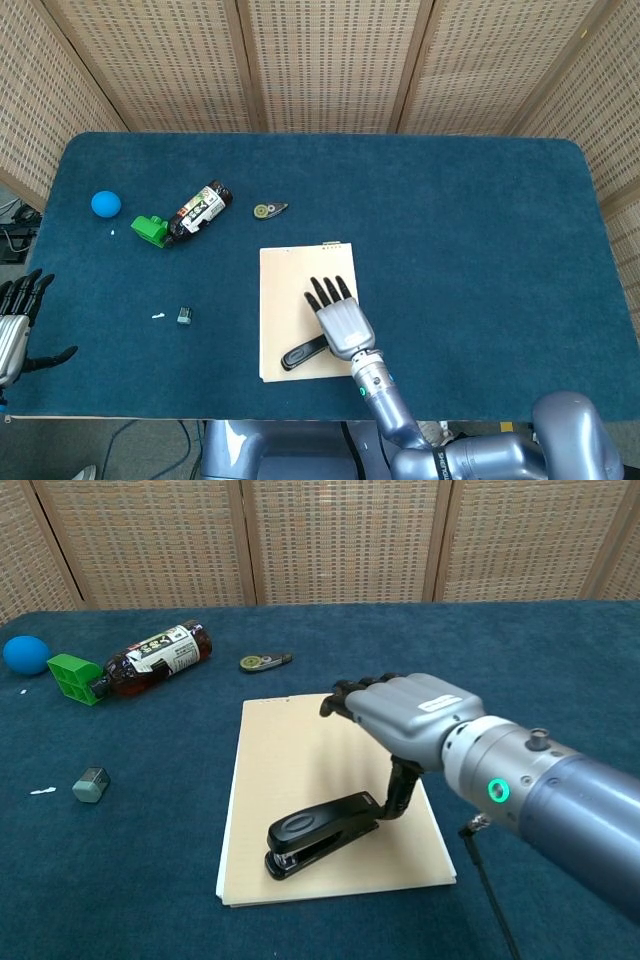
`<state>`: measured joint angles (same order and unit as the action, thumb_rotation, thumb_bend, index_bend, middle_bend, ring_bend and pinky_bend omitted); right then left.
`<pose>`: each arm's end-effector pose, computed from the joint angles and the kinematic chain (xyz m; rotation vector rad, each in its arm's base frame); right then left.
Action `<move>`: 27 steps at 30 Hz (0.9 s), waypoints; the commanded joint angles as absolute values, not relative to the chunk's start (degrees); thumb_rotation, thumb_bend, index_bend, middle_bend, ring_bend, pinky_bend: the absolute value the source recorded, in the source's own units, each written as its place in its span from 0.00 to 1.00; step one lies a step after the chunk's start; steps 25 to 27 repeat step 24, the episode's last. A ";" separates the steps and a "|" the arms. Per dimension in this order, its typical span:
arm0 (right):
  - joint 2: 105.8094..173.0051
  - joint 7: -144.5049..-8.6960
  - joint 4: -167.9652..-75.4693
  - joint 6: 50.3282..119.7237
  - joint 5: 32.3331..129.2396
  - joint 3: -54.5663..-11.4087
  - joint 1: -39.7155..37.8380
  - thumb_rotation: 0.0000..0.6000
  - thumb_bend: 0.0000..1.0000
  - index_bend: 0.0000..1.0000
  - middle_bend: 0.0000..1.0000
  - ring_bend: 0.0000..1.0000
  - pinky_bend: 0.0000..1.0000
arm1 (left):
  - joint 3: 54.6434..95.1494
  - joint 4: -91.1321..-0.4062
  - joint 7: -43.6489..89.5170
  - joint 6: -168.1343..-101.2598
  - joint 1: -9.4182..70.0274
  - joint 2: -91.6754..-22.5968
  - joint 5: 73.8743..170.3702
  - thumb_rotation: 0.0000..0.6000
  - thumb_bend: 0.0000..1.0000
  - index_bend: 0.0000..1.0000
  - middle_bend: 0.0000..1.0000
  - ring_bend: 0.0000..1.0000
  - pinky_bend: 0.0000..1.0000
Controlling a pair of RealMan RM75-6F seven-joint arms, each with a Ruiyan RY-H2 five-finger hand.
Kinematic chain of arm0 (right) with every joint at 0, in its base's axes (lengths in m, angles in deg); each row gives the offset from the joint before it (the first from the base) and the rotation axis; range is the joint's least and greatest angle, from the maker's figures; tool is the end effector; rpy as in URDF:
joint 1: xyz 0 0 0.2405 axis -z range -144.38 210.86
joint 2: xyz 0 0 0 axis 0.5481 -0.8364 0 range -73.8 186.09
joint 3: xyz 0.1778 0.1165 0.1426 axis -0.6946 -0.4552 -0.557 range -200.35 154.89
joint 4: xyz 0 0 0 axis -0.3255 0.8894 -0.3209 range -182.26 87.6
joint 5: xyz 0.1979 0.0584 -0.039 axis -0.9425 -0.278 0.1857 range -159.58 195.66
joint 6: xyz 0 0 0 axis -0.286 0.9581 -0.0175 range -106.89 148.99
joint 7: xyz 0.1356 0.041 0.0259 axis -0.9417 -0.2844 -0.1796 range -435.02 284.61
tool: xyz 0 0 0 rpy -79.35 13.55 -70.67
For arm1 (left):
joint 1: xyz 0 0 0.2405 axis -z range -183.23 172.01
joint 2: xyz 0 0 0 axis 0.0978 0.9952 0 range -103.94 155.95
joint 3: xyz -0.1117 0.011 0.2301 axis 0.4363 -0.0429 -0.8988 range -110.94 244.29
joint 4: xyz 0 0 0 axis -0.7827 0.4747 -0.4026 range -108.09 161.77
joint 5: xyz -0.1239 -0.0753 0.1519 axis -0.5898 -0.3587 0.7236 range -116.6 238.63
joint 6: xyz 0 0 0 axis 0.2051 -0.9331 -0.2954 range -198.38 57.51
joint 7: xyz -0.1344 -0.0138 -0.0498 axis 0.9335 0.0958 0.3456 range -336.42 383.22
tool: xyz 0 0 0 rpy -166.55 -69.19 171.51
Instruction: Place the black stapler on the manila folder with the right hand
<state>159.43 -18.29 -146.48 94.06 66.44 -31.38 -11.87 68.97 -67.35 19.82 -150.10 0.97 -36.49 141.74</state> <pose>-0.0704 -0.2710 -0.0683 1.9093 -0.8067 0.7713 -0.3194 0.1871 0.1563 -1.4018 -0.9567 -0.7790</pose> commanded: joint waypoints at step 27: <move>132.92 -61.94 -136.13 112.70 96.37 -16.23 15.72 1.00 0.15 0.00 0.00 0.00 0.00 | 68.61 -67.36 17.35 -151.78 0.91 -38.49 143.72 1.00 0.13 0.00 0.00 0.00 0.00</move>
